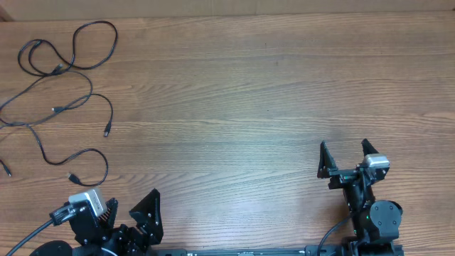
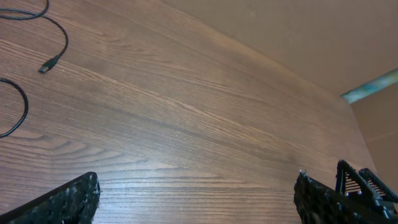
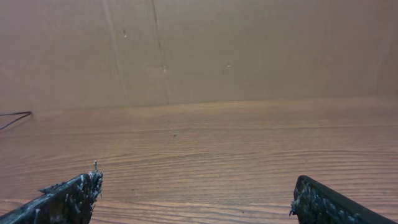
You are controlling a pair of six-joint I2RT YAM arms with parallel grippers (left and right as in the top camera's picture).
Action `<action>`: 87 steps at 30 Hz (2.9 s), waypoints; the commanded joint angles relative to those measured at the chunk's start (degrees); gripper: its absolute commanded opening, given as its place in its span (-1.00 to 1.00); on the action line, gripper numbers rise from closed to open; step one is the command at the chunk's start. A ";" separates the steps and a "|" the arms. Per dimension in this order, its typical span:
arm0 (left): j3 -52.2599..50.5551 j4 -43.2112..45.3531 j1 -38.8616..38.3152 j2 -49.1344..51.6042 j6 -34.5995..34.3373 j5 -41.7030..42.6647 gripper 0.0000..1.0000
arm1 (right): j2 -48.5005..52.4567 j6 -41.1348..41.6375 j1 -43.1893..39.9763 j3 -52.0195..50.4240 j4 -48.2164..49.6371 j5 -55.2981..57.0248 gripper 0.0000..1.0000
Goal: Untangle cables
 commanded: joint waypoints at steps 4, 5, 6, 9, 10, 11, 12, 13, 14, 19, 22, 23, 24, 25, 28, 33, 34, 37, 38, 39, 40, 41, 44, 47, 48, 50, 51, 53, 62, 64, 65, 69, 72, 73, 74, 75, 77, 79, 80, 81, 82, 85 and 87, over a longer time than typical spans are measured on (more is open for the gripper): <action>-0.13 0.20 -0.39 -0.13 1.09 0.42 0.99 | -0.52 -5.68 0.20 -0.57 0.09 0.94 1.00; -0.13 0.20 -0.39 -0.13 1.07 0.42 0.99 | -0.52 -5.73 0.20 -0.57 0.09 0.94 1.00; -0.13 0.20 -0.39 -0.13 1.07 0.42 0.99 | -0.50 -5.73 0.20 -0.57 0.09 0.94 1.00; -0.13 0.20 -0.39 -0.13 1.07 0.42 0.99 | -0.52 -5.70 0.20 -0.57 0.09 0.92 1.00; -0.13 0.20 -0.39 -0.13 1.07 0.42 0.99 | -0.50 -5.70 0.20 -0.57 0.09 0.92 1.00; -0.13 0.20 -0.39 -0.13 1.09 0.42 0.99 | -0.52 -5.70 0.20 -0.57 0.09 0.92 1.00; -0.13 0.20 -0.39 -0.13 1.09 0.42 0.99 | -0.52 -5.70 0.20 -0.57 0.11 0.92 1.00; -0.13 0.20 -0.39 -0.13 1.07 0.42 0.99 | -0.52 -5.73 0.20 -0.57 0.17 0.90 1.00; -0.13 0.20 -0.39 -0.13 1.07 0.42 0.99 | -0.52 -5.70 0.20 -0.57 0.26 0.90 1.00; -0.13 0.20 -0.39 -0.13 1.07 0.42 0.99 | -0.50 -5.73 0.20 -0.57 0.35 0.92 1.00; -0.13 0.20 -0.39 -0.13 1.07 0.42 0.99 | -0.50 -5.73 0.20 -0.57 0.35 0.92 1.00; -0.13 0.20 -0.39 -0.13 1.09 0.42 0.99 | -0.50 -5.73 0.20 -0.57 0.35 0.92 1.00; -0.13 0.20 -0.39 -0.13 1.09 0.42 0.99 | -0.50 -5.73 0.20 -0.57 0.35 0.92 1.00; -0.13 0.20 -0.39 -0.13 1.09 0.42 0.98 | -0.50 -5.73 0.20 -0.57 0.35 0.92 1.00; -0.13 0.20 -0.39 -0.13 1.07 0.42 0.99 | -0.50 -5.70 0.20 -0.57 0.35 0.92 1.00; -0.13 0.20 -0.39 -0.13 1.09 0.42 0.99 | -0.50 -5.73 0.20 -0.57 0.35 0.92 1.00; -0.13 0.20 -0.39 -0.13 1.09 0.42 0.99 | -0.50 -5.73 0.20 -0.57 0.35 0.92 1.00; -0.13 0.20 -0.39 -0.13 1.09 0.07 0.99 | -0.50 -5.73 0.20 -0.57 0.35 0.92 1.00; -0.13 0.20 -0.37 -0.13 1.09 0.00 0.99 | -0.50 -5.73 0.20 -0.57 0.35 0.92 1.00; -0.13 0.20 -0.39 -0.13 1.09 0.00 0.99 | -0.50 -5.73 0.20 -0.57 0.35 0.92 1.00; -0.13 0.24 -0.39 -0.13 1.09 -0.09 0.99 | -0.50 -5.73 0.20 -0.57 0.35 0.92 1.00; -0.13 0.94 -0.37 -0.13 1.09 -2.10 0.99 | -0.50 -5.70 0.20 -0.57 0.35 0.92 1.00; -0.72 0.96 -1.51 -0.13 1.07 -3.48 0.99 | -0.50 -5.73 0.20 -0.57 0.35 0.92 1.00; -4.24 5.03 -5.38 -0.17 3.78 -4.37 0.99 | -0.50 -5.73 0.20 -0.57 0.35 0.92 1.00; -5.88 7.78 -6.93 -0.31 5.16 -4.37 0.99 | -0.50 -5.73 0.20 -0.57 0.35 0.92 1.00; -9.11 14.05 -9.55 -0.94 8.20 -4.37 0.99 | -0.50 -5.70 0.20 -0.57 0.35 0.92 1.00; -11.19 18.23 -10.93 -1.62 9.90 -4.35 0.99 | -0.50 -5.73 0.20 -0.57 0.35 0.92 1.00; -15.76 25.77 -13.27 -3.10 12.15 -4.37 0.99 | -0.50 -5.73 0.20 -0.57 0.35 0.92 1.00; -37.90 49.27 -14.62 -13.22 18.05 -7.58 0.99 | -0.50 -5.73 0.20 -0.57 0.35 0.92 1.00; -42.27 52.87 -14.62 -15.93 18.03 -9.55 0.99 | -0.50 -5.73 0.20 -0.57 0.35 0.92 1.00; -44.52 54.75 -14.62 -17.44 18.03 -10.40 0.99 | -0.50 -5.73 0.20 -0.57 0.35 0.92 1.00; -51.71 60.87 -14.60 -21.99 18.03 -13.18 0.99 | -0.50 -5.73 0.20 -0.57 0.35 0.92 1.00; -53.48 62.49 -14.58 -21.94 18.01 -14.71 0.99 | -0.50 -5.73 0.20 -0.57 0.35 0.92 1.00; -53.99 62.77 -14.58 -21.94 18.01 -16.15 0.99 | -0.50 -5.73 0.20 -0.57 0.35 0.92 1.00; -54.36 63.19 -14.56 -21.94 18.03 -17.03 0.99 | -0.50 -5.73 0.20 -0.57 0.35 0.92 1.00; -54.84 63.89 -14.56 -21.94 18.03 -18.12 0.99 | -0.50 -5.73 0.20 -0.57 0.35 0.92 1.00; -56.35 66.69 -14.56 -21.94 18.03 -19.67 0.99 | -0.50 -5.73 0.20 -0.57 0.35 0.92 1.00; -58.42 70.40 -14.56 -21.94 18.01 -20.44 0.99 | -0.50 -5.73 0.20 -0.57 0.35 0.92 1.00; -59.56 72.26 -14.56 -21.94 18.01 -20.48 0.99 | -0.50 -5.73 0.20 -0.57 0.35 0.92 1.00; -61.31 74.86 -14.56 -21.94 17.97 -20.48 0.99 | -0.50 -5.73 0.20 -0.57 0.35 0.92 1.00; -62.18 75.97 -14.56 -21.94 17.79 -20.48 0.99 | -0.50 -5.73 0.20 -0.57 0.35 0.92 1.00; -64.50 76.96 -14.51 -21.94 17.38 -20.98 0.99 | -0.50 -5.73 0.20 -0.57 0.35 0.92 1.00; -66.27 76.98 -13.86 -21.94 17.35 -21.33 0.99 | -0.50 -5.73 0.20 -0.57 0.35 0.92 1.00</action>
